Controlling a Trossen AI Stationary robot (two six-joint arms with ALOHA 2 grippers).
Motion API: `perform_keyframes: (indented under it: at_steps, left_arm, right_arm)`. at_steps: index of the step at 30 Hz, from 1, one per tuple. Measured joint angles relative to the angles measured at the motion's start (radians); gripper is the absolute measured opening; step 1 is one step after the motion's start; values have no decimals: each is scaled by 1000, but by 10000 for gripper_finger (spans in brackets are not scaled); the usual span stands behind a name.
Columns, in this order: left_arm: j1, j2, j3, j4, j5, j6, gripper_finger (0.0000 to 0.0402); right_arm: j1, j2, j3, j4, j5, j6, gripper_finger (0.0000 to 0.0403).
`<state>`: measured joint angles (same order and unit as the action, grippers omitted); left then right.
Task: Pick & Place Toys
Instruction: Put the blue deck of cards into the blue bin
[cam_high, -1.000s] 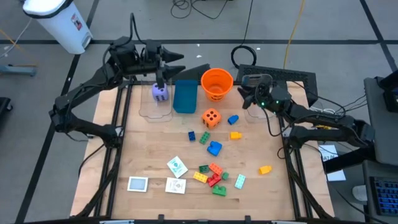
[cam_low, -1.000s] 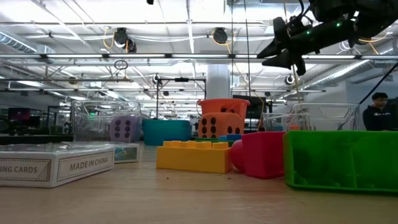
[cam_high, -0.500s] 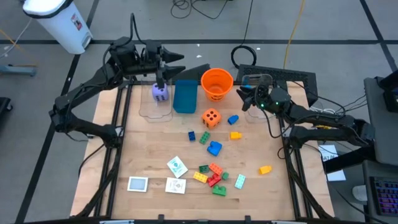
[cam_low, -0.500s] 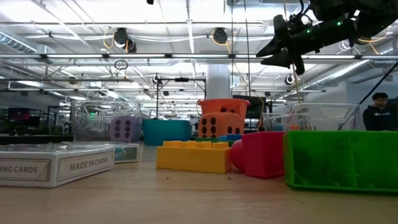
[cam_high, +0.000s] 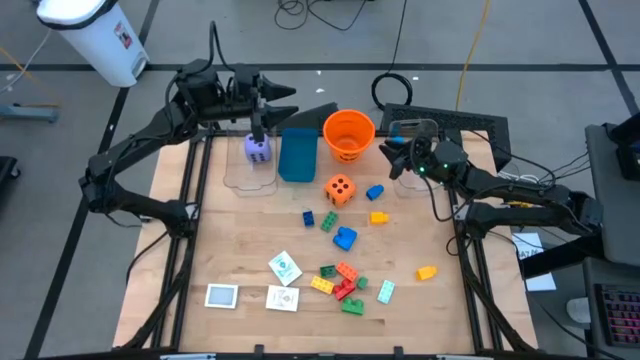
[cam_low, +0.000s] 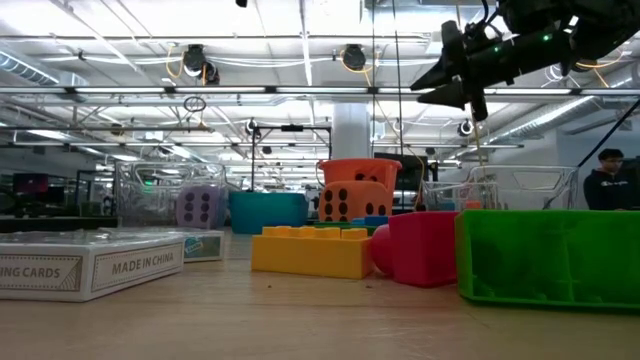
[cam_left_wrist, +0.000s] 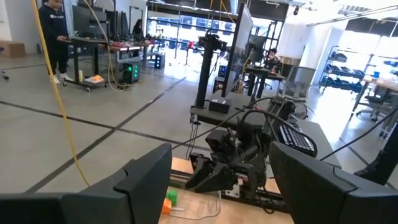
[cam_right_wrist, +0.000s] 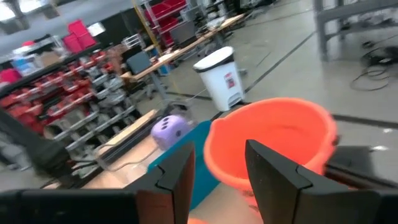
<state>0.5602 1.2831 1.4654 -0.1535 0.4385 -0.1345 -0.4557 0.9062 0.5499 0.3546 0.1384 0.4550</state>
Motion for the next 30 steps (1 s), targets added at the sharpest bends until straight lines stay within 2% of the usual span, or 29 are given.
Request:
perform_keyframes:
  at_steps: [6, 10, 13, 16, 21, 26, 30]
  left_arm:
    - [0, 0, 0, 0, 0, 0, 280]
    - [0, 0, 0, 0, 0, 0, 280]
    - [0, 0, 0, 0, 0, 0, 280]
    - [0, 0, 0, 0, 0, 0, 280]
    - [0, 0, 0, 0, 0, 0, 280]
    - [0, 0, 0, 0, 0, 0, 280]
    - [0, 0, 0, 0, 0, 0, 280]
  right_arm:
    - [0, 0, 0, 0, -130, 60, 133]
    - [2, 0, 0, 0, -314, 82, 127]
    - [32, 0, 0, 1, -414, 82, 122]
    - [89, -3, 0, 25, -457, 66, 116]
    - [207, -4, 0, 209, -441, 49, 109]
    - [310, -8, 1, 359, -305, 15, 102]
    - [370, -10, 37, 370, -217, -57, 98]
